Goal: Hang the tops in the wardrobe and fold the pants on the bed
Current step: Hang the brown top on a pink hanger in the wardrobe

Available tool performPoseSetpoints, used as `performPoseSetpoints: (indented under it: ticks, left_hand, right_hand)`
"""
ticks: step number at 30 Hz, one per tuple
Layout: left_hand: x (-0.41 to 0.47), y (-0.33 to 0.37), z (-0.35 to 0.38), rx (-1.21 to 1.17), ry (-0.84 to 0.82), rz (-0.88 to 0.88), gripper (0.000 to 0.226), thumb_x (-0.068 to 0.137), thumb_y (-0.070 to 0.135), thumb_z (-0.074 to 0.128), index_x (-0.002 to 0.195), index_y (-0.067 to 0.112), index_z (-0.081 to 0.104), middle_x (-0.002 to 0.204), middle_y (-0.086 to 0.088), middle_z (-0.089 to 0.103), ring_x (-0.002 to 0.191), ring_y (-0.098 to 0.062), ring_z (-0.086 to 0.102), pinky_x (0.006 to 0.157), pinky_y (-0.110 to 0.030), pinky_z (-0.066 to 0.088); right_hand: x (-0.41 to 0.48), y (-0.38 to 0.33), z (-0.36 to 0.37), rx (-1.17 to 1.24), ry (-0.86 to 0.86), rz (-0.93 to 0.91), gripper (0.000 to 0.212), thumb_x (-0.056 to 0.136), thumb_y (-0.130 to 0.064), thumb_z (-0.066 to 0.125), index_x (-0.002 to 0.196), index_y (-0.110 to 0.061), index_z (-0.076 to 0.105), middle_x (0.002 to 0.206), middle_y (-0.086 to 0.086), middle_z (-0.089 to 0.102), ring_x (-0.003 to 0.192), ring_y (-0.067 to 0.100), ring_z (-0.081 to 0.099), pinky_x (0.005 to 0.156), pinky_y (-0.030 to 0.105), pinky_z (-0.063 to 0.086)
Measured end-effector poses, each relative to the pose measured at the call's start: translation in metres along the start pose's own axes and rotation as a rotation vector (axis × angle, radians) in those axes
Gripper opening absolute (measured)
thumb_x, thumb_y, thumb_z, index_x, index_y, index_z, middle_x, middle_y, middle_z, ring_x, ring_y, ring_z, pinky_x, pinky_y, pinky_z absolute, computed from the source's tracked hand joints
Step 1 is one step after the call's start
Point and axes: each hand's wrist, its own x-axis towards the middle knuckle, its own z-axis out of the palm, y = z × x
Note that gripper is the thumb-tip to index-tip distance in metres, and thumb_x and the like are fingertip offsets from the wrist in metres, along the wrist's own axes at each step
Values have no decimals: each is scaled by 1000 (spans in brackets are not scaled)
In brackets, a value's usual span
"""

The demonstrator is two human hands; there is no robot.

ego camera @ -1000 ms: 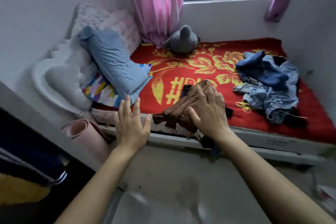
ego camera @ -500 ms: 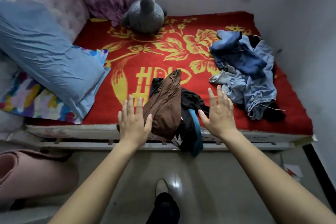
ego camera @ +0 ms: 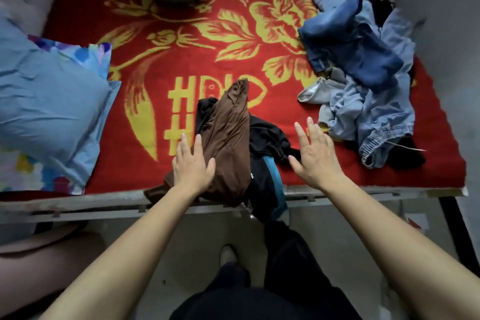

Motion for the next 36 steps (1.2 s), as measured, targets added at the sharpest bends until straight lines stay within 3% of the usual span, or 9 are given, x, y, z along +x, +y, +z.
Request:
performPoseSetpoints:
  ticks: [11, 17, 25, 28, 32, 34, 36]
  left_hand:
    - [78, 20, 95, -18, -124, -301, 77, 98, 41, 49, 158, 17, 7, 164, -16, -9, 150, -35, 4, 117, -53, 21]
    - [155, 24, 127, -68, -75, -250, 75, 97, 37, 52, 157, 14, 12, 162, -18, -11, 147, -38, 15, 114, -52, 28]
    - [277, 4, 180, -97, -41, -61, 69, 97, 39, 54, 154, 16, 24, 162, -3, 19, 142, -25, 32, 107, -41, 37]
    - [304, -8, 191, -33, -39, -32, 66, 94, 42, 59, 151, 20, 33, 149, -1, 42, 133, -25, 40, 103, -40, 39]
    - [309, -27, 197, -91, 37, 18, 48, 90, 22, 56, 137, 16, 50, 124, -7, 58, 117, -27, 50, 96, -38, 39]
    - [299, -37, 195, -224, 73, -8, 45, 83, 15, 54, 128, 11, 56, 120, -9, 61, 113, -30, 53, 95, -38, 39]
    - [283, -52, 192, -313, 115, -65, 38, 78, 10, 52, 115, 7, 63, 111, -13, 65, 105, -34, 57, 90, -40, 41]
  right_hand:
    - [131, 32, 108, 81, -324, -145, 86, 95, -38, 58, 160, -11, 7, 164, 24, 2, 151, 38, 13, 120, 48, 22]
    - [204, 16, 168, 223, -318, -109, 82, 96, -30, 57, 160, -12, 8, 164, 25, 6, 149, 40, 17, 116, 51, 28]
    - [295, -19, 223, 470, -70, 47, 64, 97, -7, 37, 159, -13, 19, 160, 18, 23, 143, 34, 31, 114, 34, 28]
    - [331, -34, 237, 457, -4, 60, 63, 97, -12, 37, 158, -14, 21, 160, 14, 24, 146, 29, 30, 116, 29, 27]
    - [369, -55, 251, 374, -12, 96, 67, 99, -30, 43, 156, -3, 20, 162, 17, 20, 147, 31, 28, 115, 24, 22]
    - [380, -64, 254, 414, -42, 117, 70, 96, -33, 49, 153, -2, 26, 156, 14, 35, 140, 29, 40, 109, 24, 29]
    - [385, -70, 253, 526, -129, 116, 69, 90, -30, 56, 150, -6, 32, 126, 5, 61, 114, 19, 59, 96, 22, 39]
